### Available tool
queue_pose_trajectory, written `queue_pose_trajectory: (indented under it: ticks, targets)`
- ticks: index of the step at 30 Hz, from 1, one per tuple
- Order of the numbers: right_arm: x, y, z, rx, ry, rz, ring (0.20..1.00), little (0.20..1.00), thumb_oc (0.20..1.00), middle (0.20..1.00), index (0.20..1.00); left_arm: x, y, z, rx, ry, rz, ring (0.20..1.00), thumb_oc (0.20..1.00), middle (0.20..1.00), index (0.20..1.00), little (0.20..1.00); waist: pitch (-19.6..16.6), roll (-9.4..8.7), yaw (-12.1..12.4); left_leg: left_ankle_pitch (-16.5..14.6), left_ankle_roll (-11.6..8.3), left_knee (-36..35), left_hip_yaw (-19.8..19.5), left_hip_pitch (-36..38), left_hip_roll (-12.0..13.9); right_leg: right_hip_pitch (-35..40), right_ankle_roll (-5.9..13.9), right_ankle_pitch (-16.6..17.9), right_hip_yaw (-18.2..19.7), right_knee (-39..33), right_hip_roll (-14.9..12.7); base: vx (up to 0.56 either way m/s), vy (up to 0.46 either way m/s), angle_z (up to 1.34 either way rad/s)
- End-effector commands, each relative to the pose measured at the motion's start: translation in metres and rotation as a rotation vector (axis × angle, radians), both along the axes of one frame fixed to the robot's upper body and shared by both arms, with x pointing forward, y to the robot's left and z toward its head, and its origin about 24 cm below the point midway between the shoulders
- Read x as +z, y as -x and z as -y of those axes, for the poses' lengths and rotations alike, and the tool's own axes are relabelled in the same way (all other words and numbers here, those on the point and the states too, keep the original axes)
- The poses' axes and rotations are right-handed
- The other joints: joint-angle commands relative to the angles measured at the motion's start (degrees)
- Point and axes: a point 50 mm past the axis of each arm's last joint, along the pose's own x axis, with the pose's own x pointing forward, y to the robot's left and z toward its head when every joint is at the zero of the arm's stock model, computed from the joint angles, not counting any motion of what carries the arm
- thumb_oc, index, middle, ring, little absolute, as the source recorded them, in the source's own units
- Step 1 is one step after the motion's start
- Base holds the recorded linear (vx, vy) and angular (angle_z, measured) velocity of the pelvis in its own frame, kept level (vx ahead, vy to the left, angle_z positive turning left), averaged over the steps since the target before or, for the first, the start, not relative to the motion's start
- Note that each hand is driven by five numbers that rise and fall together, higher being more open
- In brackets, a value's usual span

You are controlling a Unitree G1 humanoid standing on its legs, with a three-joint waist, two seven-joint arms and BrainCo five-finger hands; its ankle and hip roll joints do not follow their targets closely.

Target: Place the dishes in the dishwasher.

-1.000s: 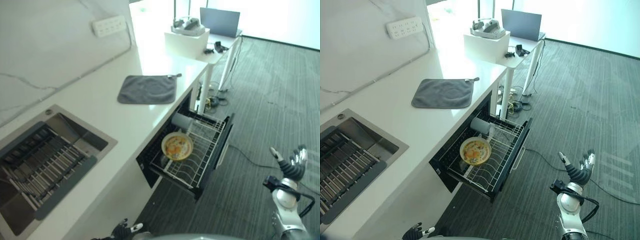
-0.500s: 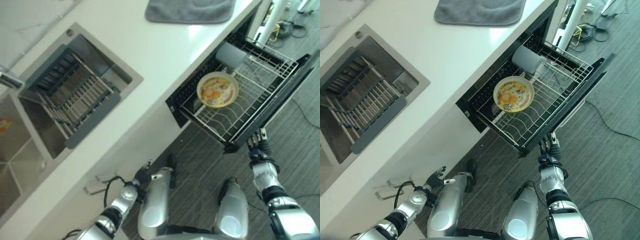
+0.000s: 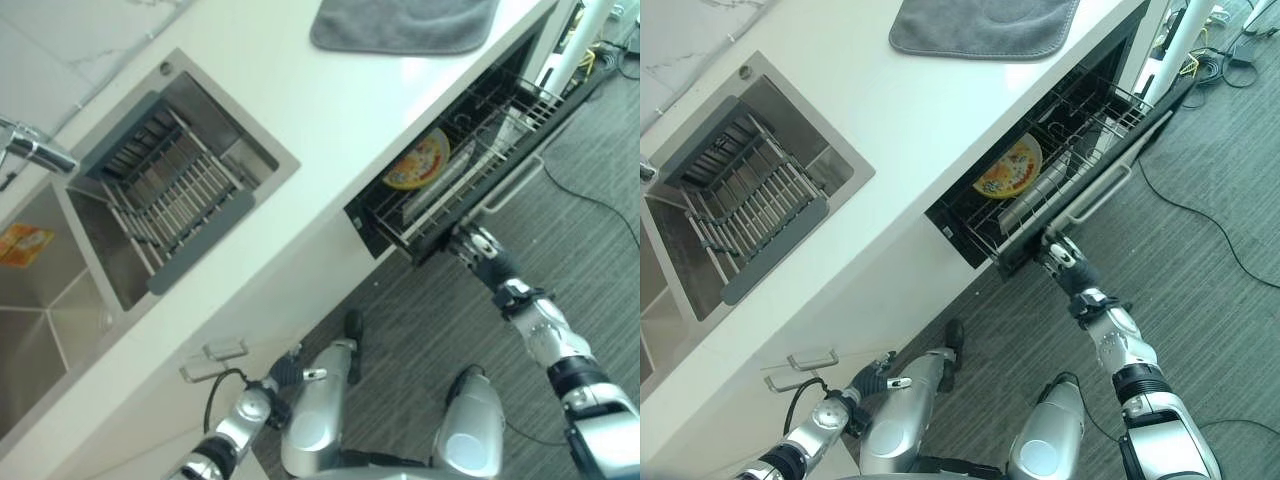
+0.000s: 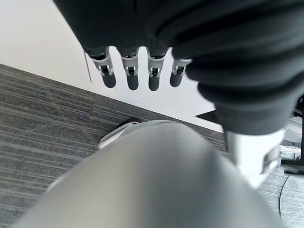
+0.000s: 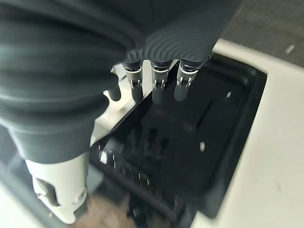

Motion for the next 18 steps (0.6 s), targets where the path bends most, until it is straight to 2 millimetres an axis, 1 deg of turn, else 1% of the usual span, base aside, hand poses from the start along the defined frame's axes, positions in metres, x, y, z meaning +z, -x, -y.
queue_pose_trajectory:
  ticks: [1, 3, 4, 10, 13, 17, 18]
  targets:
    - [0.063, -0.025, -0.046, 0.196, 0.021, 0.255, 1.000, 1.000, 1.000, 1.000, 1.000, -0.006, 0.016, -0.009, -0.046, -0.052, -0.041, 1.000, 1.000, 1.000, 1.000, 1.000, -3.6, -2.06, 3.0, -6.1, 1.64, -2.5, -0.4, 6.6, -0.1, -1.7, -5.59, -1.0, -0.6, 3.5, 3.7, 0.04, 0.000, -0.02]
    - [0.081, -0.035, -0.049, 0.188, 0.056, 0.274, 1.000, 1.000, 1.000, 1.000, 1.000, -0.006, 0.018, -0.013, -0.055, -0.063, -0.040, 1.000, 1.000, 1.000, 1.000, 1.000, -3.5, -2.34, 4.2, -5.7, 1.49, -2.7, -1.0, 6.1, 0.0, -1.6, -5.60, -0.9, -1.1, 3.6, 3.7, 0.02, -0.003, 0.00]
    - [0.082, -0.035, -0.049, 0.188, 0.056, 0.274, 1.000, 1.000, 1.000, 1.000, 1.000, -0.006, 0.017, -0.013, -0.055, -0.063, -0.039, 1.000, 1.000, 1.000, 1.000, 1.000, -3.4, -2.34, 4.2, -5.6, 1.49, -2.7, -1.0, 6.1, 0.0, -1.6, -5.61, -0.9, -1.1, 3.6, 3.7, 0.00, 0.000, 0.00]
    - [0.128, -0.063, -0.055, 0.159, 0.115, 0.299, 1.000, 1.000, 1.000, 1.000, 1.000, -0.004, 0.015, -0.011, -0.106, -0.083, -0.020, 1.000, 1.000, 1.000, 1.000, 1.000, -2.6, -2.24, 7.7, -4.9, 1.41, -2.8, -2.1, 5.0, 0.0, -1.4, -5.86, -1.4, -2.5, 4.3, 3.3, 0.00, 0.024, 0.10]
    - [0.145, -0.070, -0.055, 0.150, 0.112, 0.321, 1.000, 1.000, 1.000, 1.000, 1.000, -0.002, 0.011, -0.009, -0.128, -0.089, -0.002, 1.000, 1.000, 1.000, 1.000, 1.000, -2.2, -2.12, 9.2, -4.5, 1.47, -3.1, -2.5, 4.6, 0.0, -1.0, -5.92, -1.4, -3.5, 4.3, 3.0, 0.02, 0.024, 0.11]
    - [0.177, -0.079, -0.067, 0.123, 0.145, 0.361, 1.000, 1.000, 1.000, 1.000, 1.000, 0.002, 0.005, -0.015, -0.149, -0.099, 0.006, 1.000, 1.000, 1.000, 1.000, 1.000, -1.5, -2.12, 11.6, -3.4, 1.46, -3.7, -3.3, 3.8, 0.1, -0.2, -5.87, -0.6, -5.0, 3.2, 3.0, 0.04, 0.052, 0.22]
    - [0.181, -0.080, -0.068, 0.122, 0.151, 0.363, 1.000, 1.000, 1.000, 1.000, 1.000, 0.003, 0.004, -0.015, -0.155, -0.099, 0.010, 1.000, 1.000, 1.000, 1.000, 1.000, -1.4, -2.21, 11.9, -3.4, 1.48, -3.5, -3.5, 3.7, 0.1, -0.2, -5.86, -0.3, -5.1, 2.9, 3.0, 0.05, 0.108, 0.12]
